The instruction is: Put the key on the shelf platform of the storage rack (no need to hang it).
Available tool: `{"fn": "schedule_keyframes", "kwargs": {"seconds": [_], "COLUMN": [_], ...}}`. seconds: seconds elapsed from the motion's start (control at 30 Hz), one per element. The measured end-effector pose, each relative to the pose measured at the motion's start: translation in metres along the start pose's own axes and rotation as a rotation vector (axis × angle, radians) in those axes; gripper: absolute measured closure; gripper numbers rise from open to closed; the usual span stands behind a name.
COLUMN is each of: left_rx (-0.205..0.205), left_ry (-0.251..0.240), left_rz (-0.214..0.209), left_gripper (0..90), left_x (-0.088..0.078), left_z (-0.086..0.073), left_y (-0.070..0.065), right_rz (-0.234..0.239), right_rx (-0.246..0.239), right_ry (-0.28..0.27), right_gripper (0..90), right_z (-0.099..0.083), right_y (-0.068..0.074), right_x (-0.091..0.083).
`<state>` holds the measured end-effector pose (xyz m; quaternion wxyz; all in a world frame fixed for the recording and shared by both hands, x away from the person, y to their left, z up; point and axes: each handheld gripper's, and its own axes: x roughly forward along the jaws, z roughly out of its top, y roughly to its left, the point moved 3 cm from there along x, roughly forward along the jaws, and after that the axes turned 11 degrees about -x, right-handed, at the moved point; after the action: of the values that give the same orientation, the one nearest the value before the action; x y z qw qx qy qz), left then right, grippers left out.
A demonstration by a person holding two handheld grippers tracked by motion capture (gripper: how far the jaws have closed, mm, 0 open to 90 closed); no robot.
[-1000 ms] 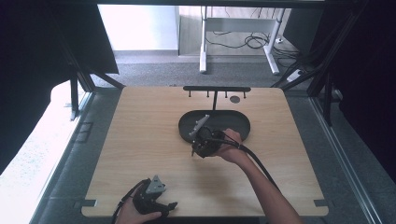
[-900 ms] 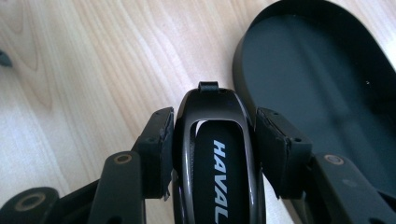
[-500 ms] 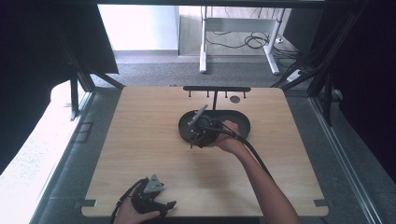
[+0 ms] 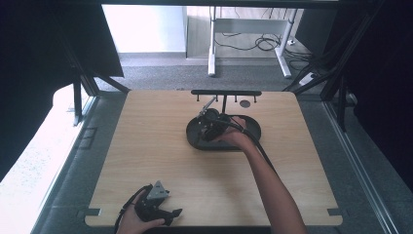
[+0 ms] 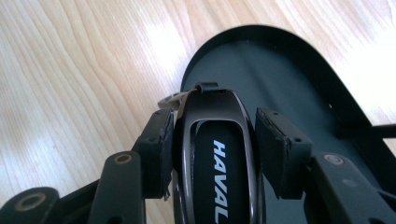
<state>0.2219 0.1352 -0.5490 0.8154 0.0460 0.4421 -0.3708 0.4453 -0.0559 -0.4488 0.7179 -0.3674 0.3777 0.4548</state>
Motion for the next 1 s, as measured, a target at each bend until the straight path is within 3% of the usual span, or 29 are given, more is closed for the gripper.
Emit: {"fn": "schedule_keyframes", "kwargs": {"seconds": [0.33, 0.8, 1.0], "left_rx": [-0.005, -0.010, -0.021], "left_ry": [-0.005, -0.008, -0.010], "left_rz": [0.001, 0.003, 0.006], "left_gripper": [20.9, 21.0, 21.0], "left_x": [-0.002, -0.002, -0.003], "left_z": [0.000, -0.001, -0.001], "left_y": [0.002, 0.004, 0.006], "right_rz": [-0.032, -0.016, -0.042], "right_rx": [0.025, 0.041, 0.024], "right_ry": [-0.004, 0.051, 0.103], "right_gripper": [49.6, 49.6, 49.6], "right_z": [0.006, -0.011, -0.027], "right_y": [-0.019, -0.026, -0.033], "right_x": [0.001, 0.039, 0.054]}}
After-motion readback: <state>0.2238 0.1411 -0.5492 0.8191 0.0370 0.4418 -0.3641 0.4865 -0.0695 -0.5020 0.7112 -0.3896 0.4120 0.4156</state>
